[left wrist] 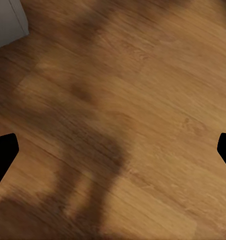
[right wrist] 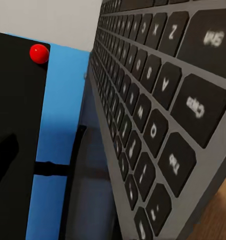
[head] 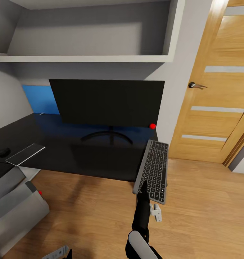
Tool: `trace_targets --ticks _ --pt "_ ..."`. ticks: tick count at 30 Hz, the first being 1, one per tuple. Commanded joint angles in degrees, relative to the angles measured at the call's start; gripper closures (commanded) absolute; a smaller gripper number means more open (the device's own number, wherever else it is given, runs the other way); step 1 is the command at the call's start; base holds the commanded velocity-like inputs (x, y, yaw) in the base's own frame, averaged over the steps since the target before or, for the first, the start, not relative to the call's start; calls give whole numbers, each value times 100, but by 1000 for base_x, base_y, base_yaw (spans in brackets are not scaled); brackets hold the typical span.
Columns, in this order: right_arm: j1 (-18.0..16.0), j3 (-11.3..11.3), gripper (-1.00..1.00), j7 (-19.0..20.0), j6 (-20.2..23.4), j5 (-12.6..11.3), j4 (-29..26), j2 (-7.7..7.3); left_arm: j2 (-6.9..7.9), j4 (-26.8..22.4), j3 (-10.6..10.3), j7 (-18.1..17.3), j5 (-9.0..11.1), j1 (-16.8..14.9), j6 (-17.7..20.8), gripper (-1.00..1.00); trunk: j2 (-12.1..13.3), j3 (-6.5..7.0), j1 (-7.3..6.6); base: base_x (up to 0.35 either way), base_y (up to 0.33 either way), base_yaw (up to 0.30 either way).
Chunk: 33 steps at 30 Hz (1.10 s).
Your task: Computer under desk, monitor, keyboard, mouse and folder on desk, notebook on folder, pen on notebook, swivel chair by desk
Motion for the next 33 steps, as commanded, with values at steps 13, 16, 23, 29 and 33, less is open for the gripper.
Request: trace_targets --ticks 13,16,23,29,33 --pt "-5 8 -100 31 -19 -52 0 0 1 -12 -7 33 45 1 13 -100 -2 -5 0 -30 0 0" --pt "-5 8 -100 28 -18 -55 0 0 1 -12 -7 34 45 3 12 -100 -2 -5 0 -254 0 0" --pt "-5 28 -100 26 -26 -68 0 0 7 -12 -7 32 45 2 12 -100 -2 -5 0 -123 0 0" --pt "-5 41 -100 29 -26 -75 14 0 8 -12 -7 34 45 2 12 -100 -2 -5 0 -15 0 0" --pt "-5 36 -100 31 -26 -77 87 0 9 -12 -7 34 45 1 12 -100 -2 -5 0 -3 0 0"
